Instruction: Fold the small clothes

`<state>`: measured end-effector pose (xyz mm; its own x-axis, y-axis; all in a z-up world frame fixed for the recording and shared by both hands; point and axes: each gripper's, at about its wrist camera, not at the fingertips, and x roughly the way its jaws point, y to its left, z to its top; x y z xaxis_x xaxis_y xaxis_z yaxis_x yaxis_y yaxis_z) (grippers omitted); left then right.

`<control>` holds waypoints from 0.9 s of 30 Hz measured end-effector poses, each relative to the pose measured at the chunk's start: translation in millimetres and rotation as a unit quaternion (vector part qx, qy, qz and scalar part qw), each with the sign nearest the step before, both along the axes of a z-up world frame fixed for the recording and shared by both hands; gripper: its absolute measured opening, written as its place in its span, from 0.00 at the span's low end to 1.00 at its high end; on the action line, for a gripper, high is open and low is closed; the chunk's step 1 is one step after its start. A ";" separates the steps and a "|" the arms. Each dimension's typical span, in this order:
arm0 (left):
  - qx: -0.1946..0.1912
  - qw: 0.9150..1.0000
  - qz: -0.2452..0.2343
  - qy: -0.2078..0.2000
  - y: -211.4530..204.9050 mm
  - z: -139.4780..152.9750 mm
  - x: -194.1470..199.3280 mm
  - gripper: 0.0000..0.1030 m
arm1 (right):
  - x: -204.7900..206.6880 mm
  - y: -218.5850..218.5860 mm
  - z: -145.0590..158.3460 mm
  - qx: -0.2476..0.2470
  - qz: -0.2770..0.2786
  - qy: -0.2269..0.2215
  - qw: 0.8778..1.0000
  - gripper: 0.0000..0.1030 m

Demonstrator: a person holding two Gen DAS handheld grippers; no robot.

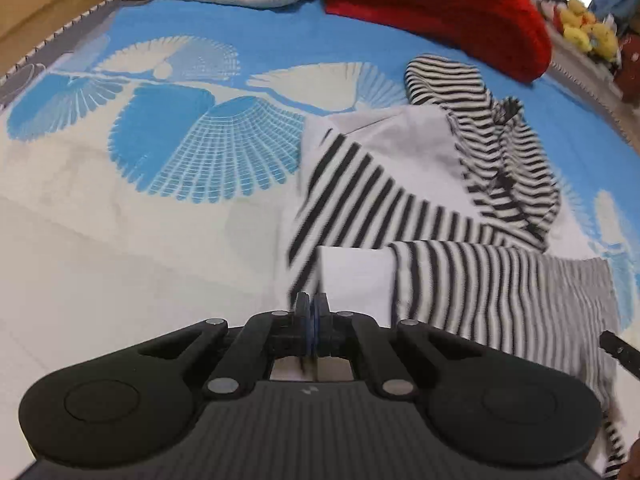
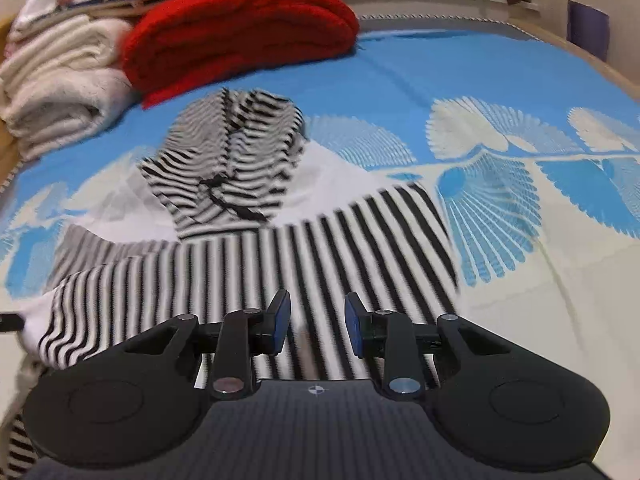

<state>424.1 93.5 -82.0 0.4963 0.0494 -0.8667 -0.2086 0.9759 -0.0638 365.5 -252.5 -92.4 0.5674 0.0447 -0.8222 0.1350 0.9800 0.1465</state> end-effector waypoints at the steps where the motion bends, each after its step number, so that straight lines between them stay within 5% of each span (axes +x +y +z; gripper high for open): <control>1: 0.011 1.000 -0.008 -0.011 -2.1 4.0 -1.2 0.01 | 1.5 0.3 -3.3 -0.008 -0.007 0.010 1.000 0.31; 6: -0.013 0.998 -0.039 -0.048 -10.5 17.3 -4.2 0.11 | 6.9 -7.9 -24.4 -0.023 -0.057 0.071 0.996 0.31; 12: -0.119 0.992 0.006 0.050 5.0 -26.9 3.1 0.11 | 6.0 -17.7 -30.6 -0.027 -0.088 0.081 0.992 0.31; 17: -0.072 0.997 -0.023 0.020 -7.8 -18.4 5.5 0.15 | 4.6 -30.9 -24.2 -0.002 -0.105 0.077 0.991 0.31; 21: -0.093 0.994 0.008 0.061 5.7 -40.8 5.0 0.22 | 2.0 -46.9 -29.5 -0.018 -0.115 0.094 0.989 0.31; 27: -0.086 0.996 0.013 0.020 15.3 -20.9 4.5 0.22 | -0.9 -72.5 -24.9 0.014 -0.149 0.095 0.984 0.30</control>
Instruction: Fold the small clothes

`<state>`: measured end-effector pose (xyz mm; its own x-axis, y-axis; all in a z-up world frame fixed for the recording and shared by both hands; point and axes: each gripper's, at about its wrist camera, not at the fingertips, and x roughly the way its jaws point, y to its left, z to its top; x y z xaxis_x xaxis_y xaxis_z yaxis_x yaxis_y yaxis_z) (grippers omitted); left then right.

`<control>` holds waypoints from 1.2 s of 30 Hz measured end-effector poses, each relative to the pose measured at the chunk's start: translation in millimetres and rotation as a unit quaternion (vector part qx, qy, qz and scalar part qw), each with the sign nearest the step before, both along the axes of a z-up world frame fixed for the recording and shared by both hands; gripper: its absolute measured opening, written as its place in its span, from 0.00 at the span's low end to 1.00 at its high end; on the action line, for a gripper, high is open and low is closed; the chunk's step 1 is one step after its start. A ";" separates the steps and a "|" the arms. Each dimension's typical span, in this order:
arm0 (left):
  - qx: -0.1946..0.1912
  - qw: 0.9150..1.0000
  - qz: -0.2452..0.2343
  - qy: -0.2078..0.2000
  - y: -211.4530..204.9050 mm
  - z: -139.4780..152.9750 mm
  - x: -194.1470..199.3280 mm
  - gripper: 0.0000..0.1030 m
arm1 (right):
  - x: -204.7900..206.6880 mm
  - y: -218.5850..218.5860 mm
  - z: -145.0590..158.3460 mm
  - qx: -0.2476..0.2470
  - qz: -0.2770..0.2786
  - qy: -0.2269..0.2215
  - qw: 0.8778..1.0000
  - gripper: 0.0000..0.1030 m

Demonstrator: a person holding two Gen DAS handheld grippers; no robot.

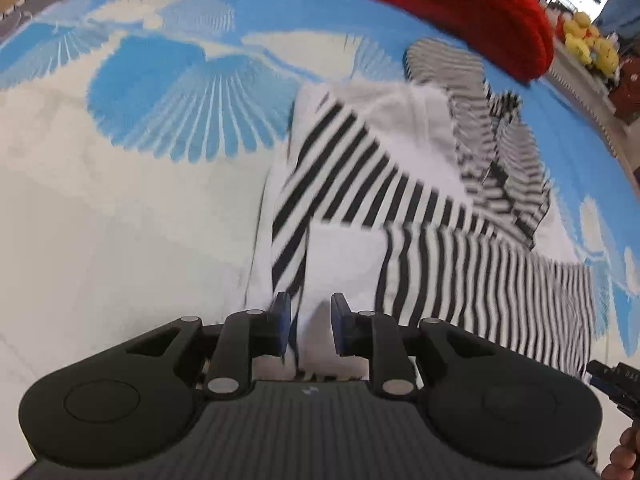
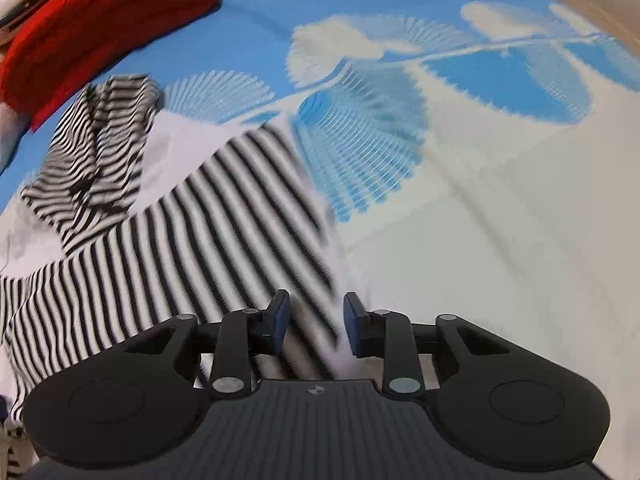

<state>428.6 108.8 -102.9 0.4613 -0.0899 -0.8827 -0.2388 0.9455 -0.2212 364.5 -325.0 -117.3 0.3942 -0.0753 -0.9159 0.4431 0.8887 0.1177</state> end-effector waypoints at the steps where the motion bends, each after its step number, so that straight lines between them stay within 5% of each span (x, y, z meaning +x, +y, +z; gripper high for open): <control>1: 0.000 1.000 -0.001 -0.003 -0.5 0.5 1.0 0.22 | 0.0 -2.1 2.9 -0.006 0.000 -0.004 1.000 0.30; 7: -0.001 1.000 -0.002 0.016 -5.0 -8.0 2.9 0.22 | -9.2 -25.5 0.8 0.006 -0.034 -0.001 0.999 0.31; 10: 0.005 0.999 -0.027 0.029 -12.0 -15.1 2.5 0.22 | -9.4 -14.2 7.0 0.024 0.008 -0.026 0.999 0.31; 12: 0.002 0.999 -0.026 0.042 -11.9 -23.1 2.1 0.22 | -6.2 -5.0 0.3 0.027 0.043 -0.002 0.999 0.34; 16: 0.032 0.998 -0.045 -0.006 -21.5 -2.4 -0.8 0.23 | -7.0 -5.8 -6.0 0.031 0.025 0.023 0.999 0.33; 19: 0.034 0.996 -0.065 -0.047 -30.0 13.4 -3.3 0.38 | -7.7 1.9 18.7 0.023 0.037 -0.028 0.999 0.33; 24: 0.055 0.992 -0.079 -0.076 -45.8 23.9 -3.8 0.38 | -13.8 22.3 75.1 -0.023 0.079 -0.106 0.991 0.34; 27: 0.066 0.989 -0.087 -0.104 -53.8 31.5 -4.5 0.38 | -15.1 29.2 115.3 -0.010 0.072 -0.159 0.985 0.46; 31: 0.083 0.983 -0.090 -0.139 -63.2 33.7 -8.7 0.43 | -19.2 41.5 140.6 -0.052 0.054 -0.235 0.969 0.56; 33: 0.089 0.981 -0.091 -0.150 -67.1 33.3 -9.0 0.44 | -22.3 47.2 132.5 -0.069 0.065 -0.241 0.966 0.58; 36: 0.109 0.977 -0.089 -0.158 -71.9 32.1 -6.0 0.44 | -14.3 48.2 111.1 -0.037 0.109 -0.194 0.974 0.58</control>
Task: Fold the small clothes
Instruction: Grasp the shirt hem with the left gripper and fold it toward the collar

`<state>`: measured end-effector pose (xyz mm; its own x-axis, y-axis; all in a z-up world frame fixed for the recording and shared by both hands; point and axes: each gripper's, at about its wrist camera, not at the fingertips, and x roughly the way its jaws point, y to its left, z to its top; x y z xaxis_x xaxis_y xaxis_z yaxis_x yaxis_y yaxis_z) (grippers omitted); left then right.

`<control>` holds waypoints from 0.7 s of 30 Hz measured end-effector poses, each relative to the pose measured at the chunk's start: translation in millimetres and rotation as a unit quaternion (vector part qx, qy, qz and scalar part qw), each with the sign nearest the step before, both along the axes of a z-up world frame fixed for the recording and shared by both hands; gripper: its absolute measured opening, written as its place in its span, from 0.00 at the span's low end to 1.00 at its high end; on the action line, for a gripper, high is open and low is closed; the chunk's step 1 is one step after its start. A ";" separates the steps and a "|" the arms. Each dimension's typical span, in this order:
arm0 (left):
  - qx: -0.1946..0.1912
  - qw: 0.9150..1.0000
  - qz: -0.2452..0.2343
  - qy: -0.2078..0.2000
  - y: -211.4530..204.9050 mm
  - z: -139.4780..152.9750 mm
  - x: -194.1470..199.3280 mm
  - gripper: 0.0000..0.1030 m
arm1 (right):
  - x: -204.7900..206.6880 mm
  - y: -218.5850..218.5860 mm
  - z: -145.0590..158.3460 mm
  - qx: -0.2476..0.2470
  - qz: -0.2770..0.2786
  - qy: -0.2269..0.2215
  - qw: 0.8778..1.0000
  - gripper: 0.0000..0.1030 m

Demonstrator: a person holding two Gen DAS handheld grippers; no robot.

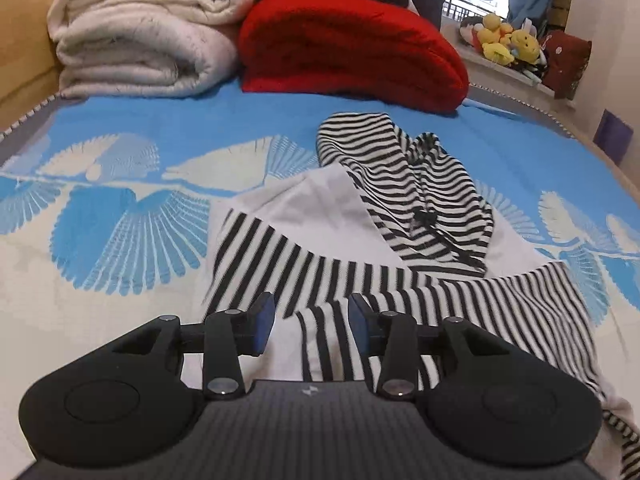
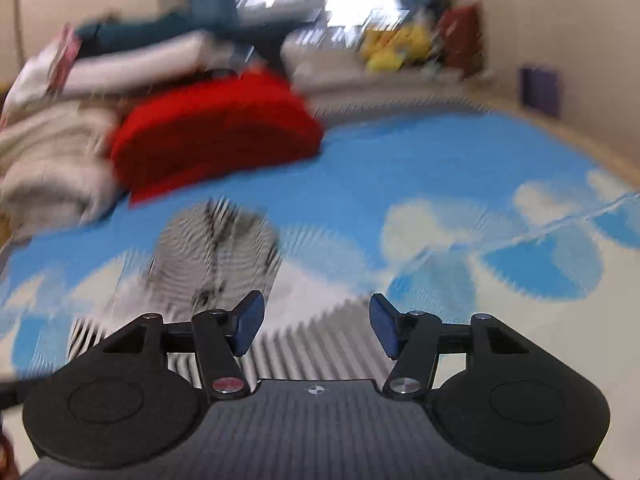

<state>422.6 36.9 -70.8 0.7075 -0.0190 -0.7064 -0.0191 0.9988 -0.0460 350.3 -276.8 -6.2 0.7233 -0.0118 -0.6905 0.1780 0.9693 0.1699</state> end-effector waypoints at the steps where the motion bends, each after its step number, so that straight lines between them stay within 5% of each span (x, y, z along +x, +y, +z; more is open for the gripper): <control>1: 0.004 1.000 -0.001 -0.004 -0.6 0.2 1.8 0.43 | 3.6 -1.0 -4.2 0.010 0.012 0.008 1.000 0.58; 6: -0.008 1.000 -0.008 -0.026 2.0 6.1 8.6 0.43 | 26.1 -18.9 -18.2 -0.027 0.015 0.024 0.999 0.59; 11: 0.018 0.998 -0.016 -0.055 2.1 9.3 19.6 0.42 | 44.5 -50.8 -33.5 0.014 -0.041 0.079 0.996 0.58; 15: -0.010 0.999 0.004 -0.053 2.7 8.8 75.1 0.24 | 49.5 -61.0 -35.4 0.037 -0.047 0.080 0.995 0.57; 17: 0.000 0.998 -0.005 -0.063 -5.3 8.7 113.7 0.17 | 52.0 -62.3 -38.5 0.043 -0.046 0.083 0.995 0.52; 21: -0.032 0.998 -0.015 -0.061 -9.2 7.9 192.6 0.15 | 58.7 -71.1 -40.0 0.074 -0.047 0.087 0.992 0.24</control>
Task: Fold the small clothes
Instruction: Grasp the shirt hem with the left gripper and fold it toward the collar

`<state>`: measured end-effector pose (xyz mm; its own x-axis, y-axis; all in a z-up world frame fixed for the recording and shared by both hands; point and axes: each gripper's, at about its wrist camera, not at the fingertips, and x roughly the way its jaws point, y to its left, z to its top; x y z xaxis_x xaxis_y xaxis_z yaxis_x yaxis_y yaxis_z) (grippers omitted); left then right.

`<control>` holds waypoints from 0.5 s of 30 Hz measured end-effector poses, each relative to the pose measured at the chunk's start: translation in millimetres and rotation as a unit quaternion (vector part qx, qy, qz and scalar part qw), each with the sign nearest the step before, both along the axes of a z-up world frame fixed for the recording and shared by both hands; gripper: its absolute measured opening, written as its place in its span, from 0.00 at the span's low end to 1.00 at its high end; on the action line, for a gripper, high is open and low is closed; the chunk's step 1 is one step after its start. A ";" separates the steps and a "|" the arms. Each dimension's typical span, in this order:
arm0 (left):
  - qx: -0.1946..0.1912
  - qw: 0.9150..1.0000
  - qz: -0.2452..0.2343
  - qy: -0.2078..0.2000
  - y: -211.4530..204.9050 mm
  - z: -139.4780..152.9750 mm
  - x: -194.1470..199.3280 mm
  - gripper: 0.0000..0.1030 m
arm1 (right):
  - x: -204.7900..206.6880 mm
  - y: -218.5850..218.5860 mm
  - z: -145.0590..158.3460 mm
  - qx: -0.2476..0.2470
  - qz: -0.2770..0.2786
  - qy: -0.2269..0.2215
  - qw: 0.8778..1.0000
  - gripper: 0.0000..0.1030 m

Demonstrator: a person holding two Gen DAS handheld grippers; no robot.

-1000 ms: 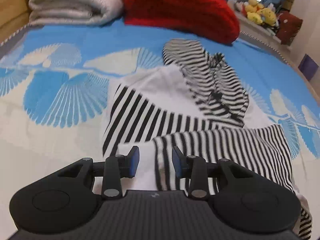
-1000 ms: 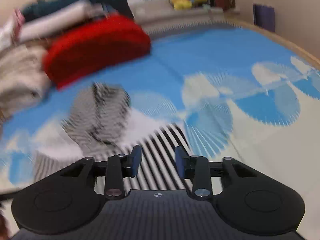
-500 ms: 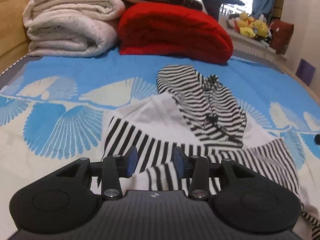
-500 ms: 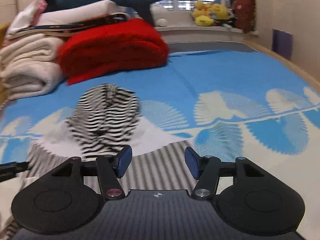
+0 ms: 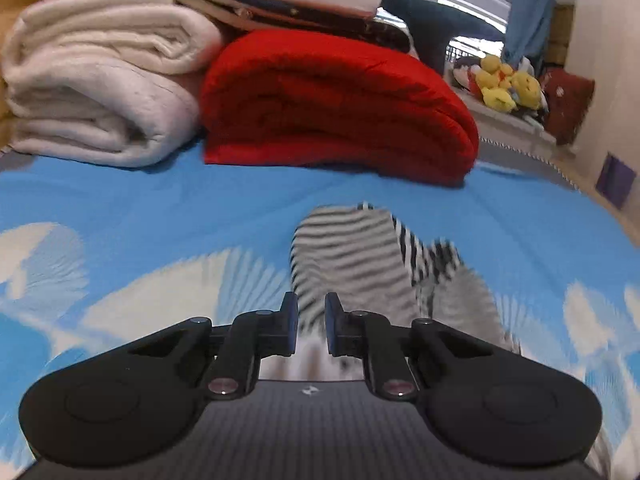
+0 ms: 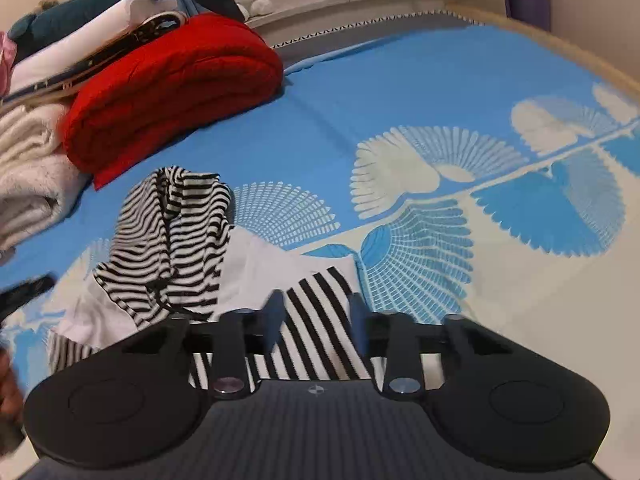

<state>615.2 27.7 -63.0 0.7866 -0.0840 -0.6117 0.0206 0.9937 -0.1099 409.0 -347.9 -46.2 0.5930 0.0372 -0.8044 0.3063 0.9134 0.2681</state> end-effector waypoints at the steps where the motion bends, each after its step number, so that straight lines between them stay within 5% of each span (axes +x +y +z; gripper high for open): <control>1: 0.004 1.000 -0.001 0.002 -2.2 -1.9 20.0 0.15 | 1.6 -2.4 0.1 0.004 -0.004 -0.001 1.000 0.21; 5: 0.009 0.999 0.005 0.034 -7.7 -23.4 94.2 0.17 | 3.8 -6.2 -0.5 -0.005 -0.010 -0.001 1.000 0.21; 8: -0.008 0.997 0.010 0.074 -6.8 -42.2 139.1 0.27 | 6.2 -8.5 -7.4 0.000 -0.015 0.012 1.000 0.21; 11: -0.020 0.996 0.027 0.078 -5.0 -50.8 170.2 0.44 | 9.0 -12.5 -11.9 0.002 -0.026 0.022 0.999 0.21; 15: -0.061 0.993 0.056 0.087 0.5 -62.7 200.6 0.47 | 10.8 -17.8 -13.9 0.001 -0.037 0.024 0.999 0.21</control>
